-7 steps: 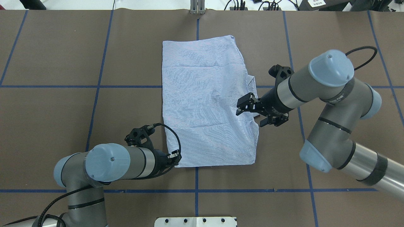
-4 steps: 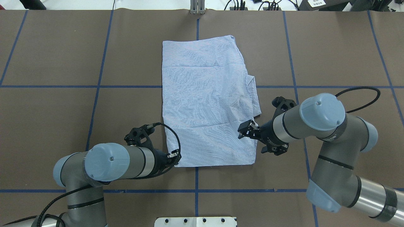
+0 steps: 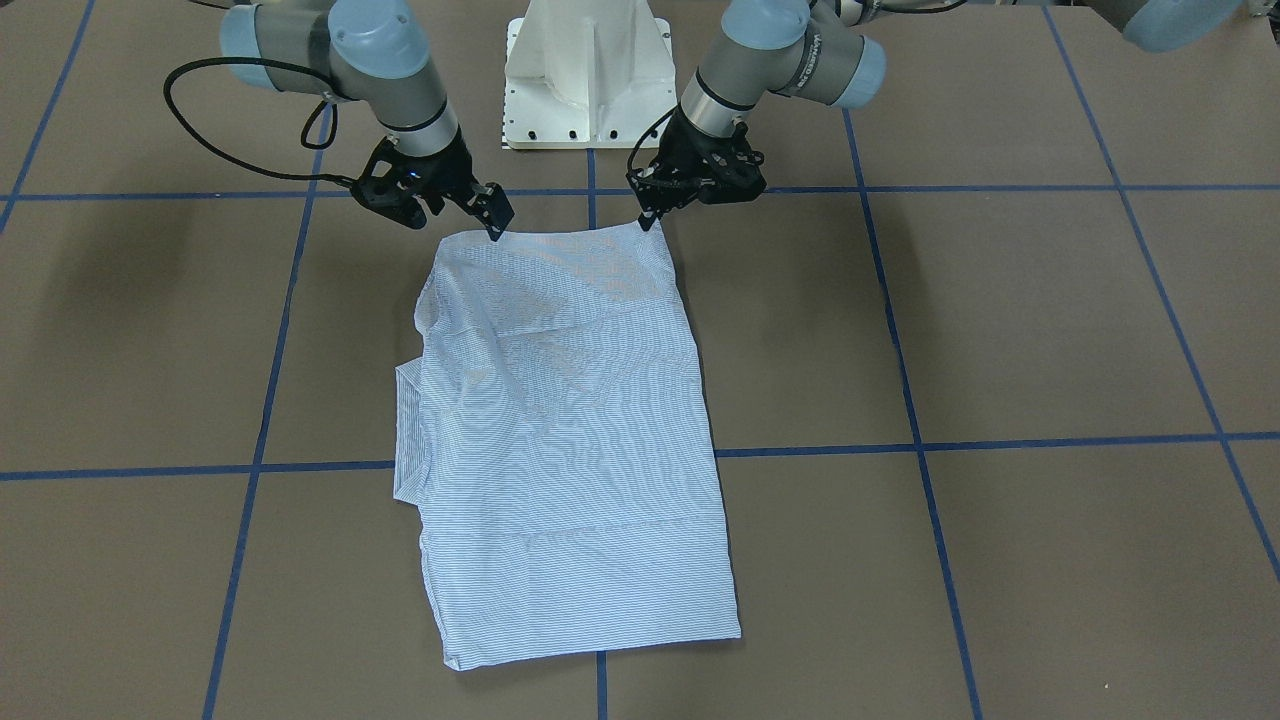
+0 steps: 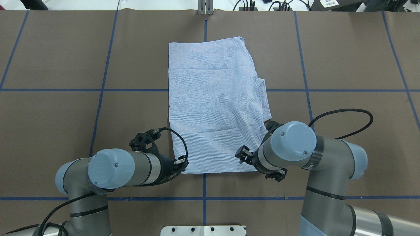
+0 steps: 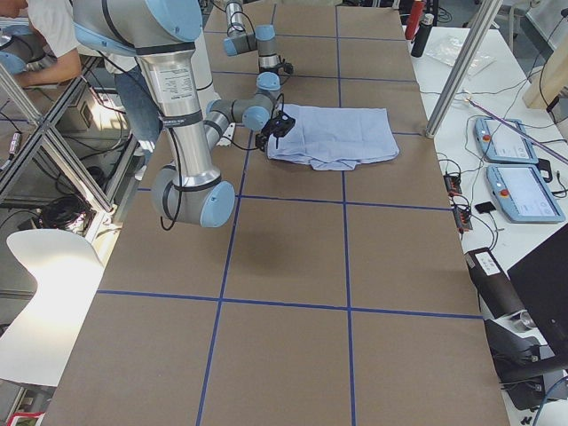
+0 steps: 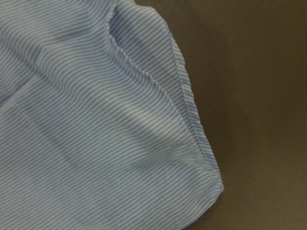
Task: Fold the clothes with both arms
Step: 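Move the right gripper to the shirt's near corner beside the left gripper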
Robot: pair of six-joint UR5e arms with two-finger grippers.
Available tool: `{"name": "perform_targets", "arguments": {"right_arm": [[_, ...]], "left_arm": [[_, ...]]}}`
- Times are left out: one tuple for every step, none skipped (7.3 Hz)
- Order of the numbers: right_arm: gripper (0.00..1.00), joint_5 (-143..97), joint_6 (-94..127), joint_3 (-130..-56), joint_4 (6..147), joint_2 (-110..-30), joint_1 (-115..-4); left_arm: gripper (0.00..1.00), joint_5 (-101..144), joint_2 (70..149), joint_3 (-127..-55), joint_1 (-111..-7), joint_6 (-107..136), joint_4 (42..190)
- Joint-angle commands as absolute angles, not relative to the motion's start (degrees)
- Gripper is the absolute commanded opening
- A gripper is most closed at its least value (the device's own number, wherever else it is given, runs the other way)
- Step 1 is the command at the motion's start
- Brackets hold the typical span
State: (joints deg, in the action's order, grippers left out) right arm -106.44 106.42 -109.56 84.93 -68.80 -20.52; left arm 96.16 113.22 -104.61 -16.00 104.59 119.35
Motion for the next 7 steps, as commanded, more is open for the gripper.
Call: {"name": "perform_targets", "arguments": {"right_arm": [[1.00,-105.2,106.4,-106.8,86.1,-66.8,-20.1],[1.00,-105.2,106.3,-106.8,86.3,-66.9,-20.9],[1.00,-105.6,106.3,-107.3,87.5,-66.7,-22.6],[1.00,-105.7,106.3,-107.1,87.6,-67.1,-23.2],[1.00,-105.6,106.2,-106.3,87.6,-67.2,-22.7],[1.00,-105.5,106.2,-106.1,87.7,-67.3,-21.6],[1.00,-105.4,106.3,-105.8,87.7,-67.3,-20.8]], "left_arm": [[0.00,96.2,113.2,-104.6,-16.0,104.6,119.4],[0.00,96.2,113.2,-104.6,-15.9,104.6,119.4],[0.00,96.2,113.2,-104.5,-15.9,104.6,119.4],[0.00,96.2,113.2,-104.5,-16.0,104.6,119.4],[0.00,96.2,113.2,-104.5,-16.0,104.6,119.4],[0.00,96.2,113.2,-104.5,-16.0,104.6,119.4],[0.00,96.2,113.3,-104.5,-16.0,104.6,119.4]]}}
